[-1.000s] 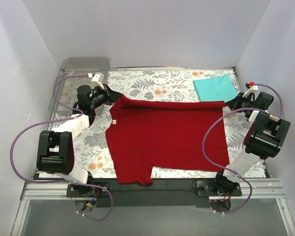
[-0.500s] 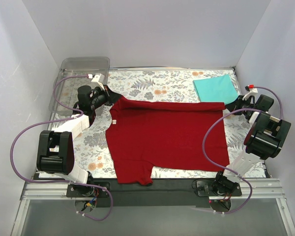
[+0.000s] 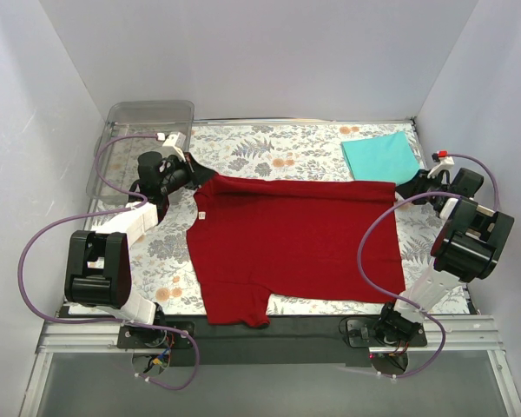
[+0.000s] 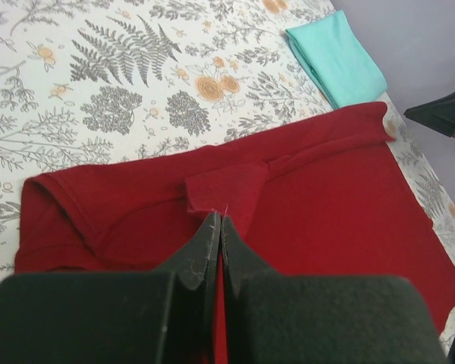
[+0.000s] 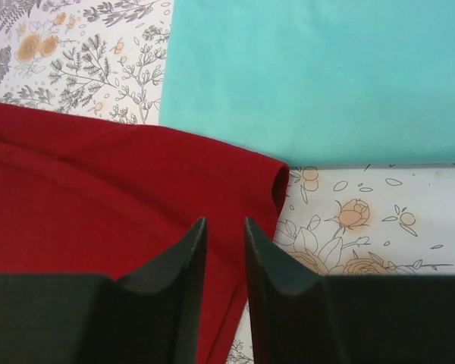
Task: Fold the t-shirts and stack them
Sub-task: Fold the tshirt
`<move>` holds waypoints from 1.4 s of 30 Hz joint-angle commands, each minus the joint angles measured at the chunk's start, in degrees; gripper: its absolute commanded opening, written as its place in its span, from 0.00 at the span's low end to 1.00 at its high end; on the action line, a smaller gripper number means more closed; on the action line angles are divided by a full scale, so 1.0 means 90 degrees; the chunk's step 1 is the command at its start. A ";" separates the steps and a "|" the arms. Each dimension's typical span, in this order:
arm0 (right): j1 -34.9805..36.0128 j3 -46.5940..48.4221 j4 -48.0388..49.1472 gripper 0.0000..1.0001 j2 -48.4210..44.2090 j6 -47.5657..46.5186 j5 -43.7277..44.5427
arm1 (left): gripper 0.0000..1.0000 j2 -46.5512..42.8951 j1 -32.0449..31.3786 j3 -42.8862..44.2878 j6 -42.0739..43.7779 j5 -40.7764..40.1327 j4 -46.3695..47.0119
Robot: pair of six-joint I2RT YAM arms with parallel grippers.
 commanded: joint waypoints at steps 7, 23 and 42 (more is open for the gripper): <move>-0.0189 -0.0201 -0.0319 0.40 -0.0866 -0.0437 -0.0160 | 0.00 -0.0516 -0.0036 -0.0061 0.0060 0.0239 -0.0381; -0.0189 -0.0163 -0.0426 0.40 -0.0827 -0.0281 -0.0512 | 0.00 -0.0409 -0.0046 -0.0207 0.0079 0.0444 -0.0684; -0.0102 -0.0124 -0.0426 0.40 -0.0749 -0.0222 -0.0600 | 0.74 -0.1749 -0.0036 -0.0579 0.0217 -0.0064 -0.1806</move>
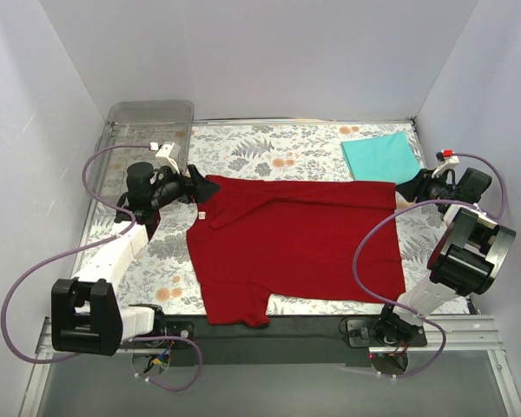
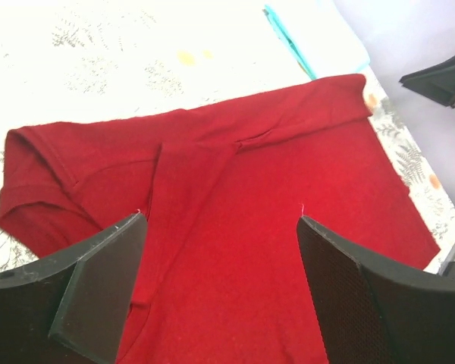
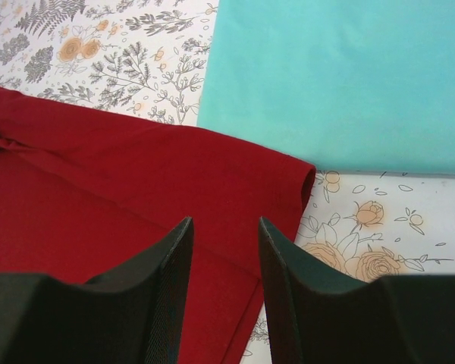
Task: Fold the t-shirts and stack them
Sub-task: Fold the tshirt
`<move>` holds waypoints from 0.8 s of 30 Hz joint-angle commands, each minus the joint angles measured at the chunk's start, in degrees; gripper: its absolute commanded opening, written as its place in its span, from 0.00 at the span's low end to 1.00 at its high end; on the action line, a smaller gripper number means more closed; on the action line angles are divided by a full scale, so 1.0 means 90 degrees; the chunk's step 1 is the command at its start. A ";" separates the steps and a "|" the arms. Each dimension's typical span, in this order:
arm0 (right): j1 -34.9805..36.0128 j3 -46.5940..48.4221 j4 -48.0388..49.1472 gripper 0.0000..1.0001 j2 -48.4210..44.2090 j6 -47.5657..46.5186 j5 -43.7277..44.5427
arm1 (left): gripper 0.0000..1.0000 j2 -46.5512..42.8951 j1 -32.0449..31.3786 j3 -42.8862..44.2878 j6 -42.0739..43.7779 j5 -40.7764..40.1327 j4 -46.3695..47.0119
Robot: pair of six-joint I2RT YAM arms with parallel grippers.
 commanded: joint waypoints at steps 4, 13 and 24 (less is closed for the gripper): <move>0.0215 0.0093 -0.0053 0.40 0.0069 0.0028 -0.0083 | 0.74 0.1089 -0.0126 0.0421 -0.0275 0.0289 -0.0302; 0.0401 0.0190 -0.0238 0.40 0.0109 -0.0011 -0.0024 | 0.74 0.3142 -0.1161 0.2052 -0.0051 -0.1126 -0.0664; 0.0401 0.0200 -0.0277 0.40 0.0216 -0.0050 -0.0034 | 0.65 0.4832 -0.1503 0.3595 0.0300 -0.1724 -0.1376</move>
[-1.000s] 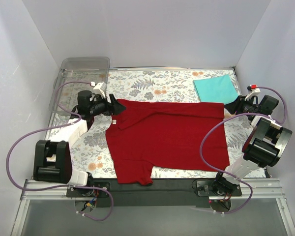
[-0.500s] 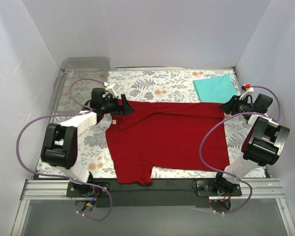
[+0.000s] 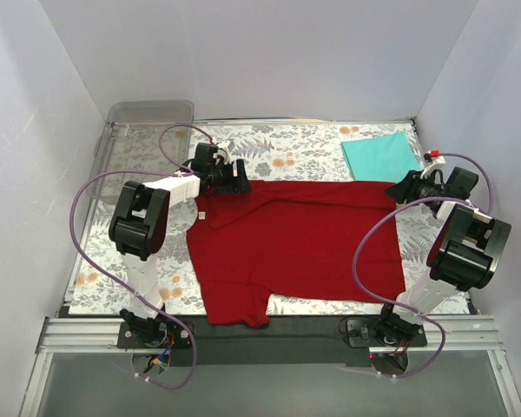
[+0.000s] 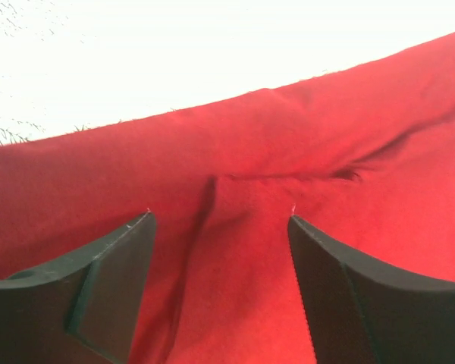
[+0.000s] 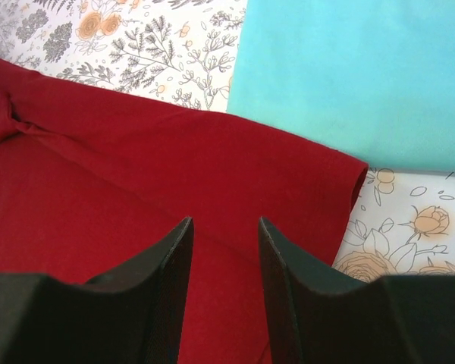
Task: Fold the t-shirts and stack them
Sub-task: Fold the tshirt
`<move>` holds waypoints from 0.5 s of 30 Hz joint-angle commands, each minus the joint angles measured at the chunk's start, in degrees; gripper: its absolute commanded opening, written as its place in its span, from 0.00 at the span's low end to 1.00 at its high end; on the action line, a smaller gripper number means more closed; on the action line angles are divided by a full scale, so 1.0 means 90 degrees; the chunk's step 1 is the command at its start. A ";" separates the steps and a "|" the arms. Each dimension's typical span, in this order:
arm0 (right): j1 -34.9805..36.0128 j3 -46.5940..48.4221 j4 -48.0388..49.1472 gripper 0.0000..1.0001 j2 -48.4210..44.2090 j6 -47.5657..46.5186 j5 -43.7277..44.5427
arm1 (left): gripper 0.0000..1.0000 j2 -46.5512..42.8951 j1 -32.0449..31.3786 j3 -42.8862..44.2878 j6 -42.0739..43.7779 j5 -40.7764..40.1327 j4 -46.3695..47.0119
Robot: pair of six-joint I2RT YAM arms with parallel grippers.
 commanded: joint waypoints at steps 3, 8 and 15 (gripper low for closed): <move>-0.0007 0.0207 -0.0047 0.40 0.0058 -0.0062 -0.0053 | 0.61 0.0178 -0.0112 0.0539 0.0284 -0.0189 -0.0418; -0.0007 0.0207 -0.0057 0.40 0.0058 -0.0072 -0.0053 | 0.49 0.0334 -0.0190 0.0676 0.0411 0.0036 -0.0515; -0.0007 0.0217 -0.0066 0.40 0.0087 -0.0072 -0.0053 | 0.41 0.0295 -0.0229 0.0666 0.0499 0.0222 -0.0594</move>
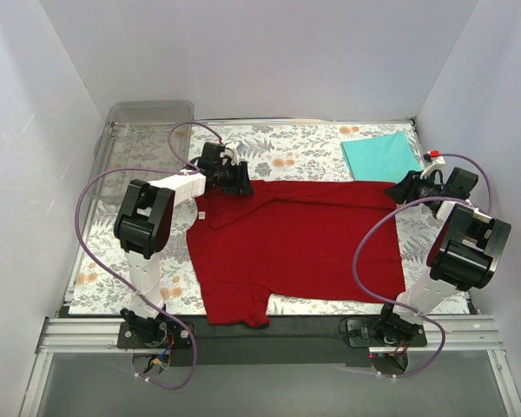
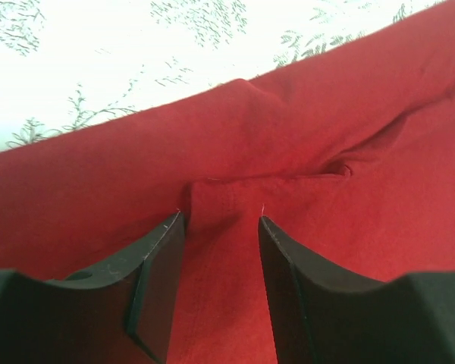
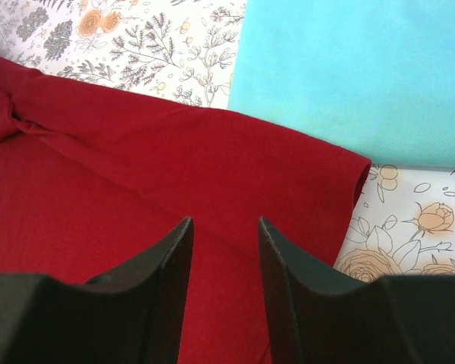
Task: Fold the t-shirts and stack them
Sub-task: Fold the tshirt
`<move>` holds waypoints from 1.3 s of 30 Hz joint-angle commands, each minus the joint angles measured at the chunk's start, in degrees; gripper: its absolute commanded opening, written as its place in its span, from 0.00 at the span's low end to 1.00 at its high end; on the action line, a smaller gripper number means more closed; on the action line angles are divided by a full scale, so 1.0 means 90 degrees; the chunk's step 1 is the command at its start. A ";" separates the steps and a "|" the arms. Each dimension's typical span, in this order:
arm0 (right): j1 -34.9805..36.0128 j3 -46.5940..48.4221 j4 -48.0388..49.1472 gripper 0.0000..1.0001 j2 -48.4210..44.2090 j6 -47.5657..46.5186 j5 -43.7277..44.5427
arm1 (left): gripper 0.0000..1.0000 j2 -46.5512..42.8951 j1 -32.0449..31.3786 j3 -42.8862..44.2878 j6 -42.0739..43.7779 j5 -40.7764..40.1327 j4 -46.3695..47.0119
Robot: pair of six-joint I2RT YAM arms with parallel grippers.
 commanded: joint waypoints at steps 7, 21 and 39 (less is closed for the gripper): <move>-0.0007 0.0227 -0.0003 0.40 0.0039 -0.0070 -0.0051 | 0.24 0.0009 -0.0045 0.0193 0.0239 0.0149 -0.0213; -0.0007 0.0237 -0.0013 0.40 0.0019 -0.0060 -0.0080 | 0.00 -0.0889 -0.0123 -0.0499 0.0337 0.0773 -0.0155; -0.0017 0.0256 -0.0013 0.40 0.0000 -0.0040 -0.0090 | 0.61 -0.1796 -0.0582 -0.1399 0.0366 0.3011 -0.0915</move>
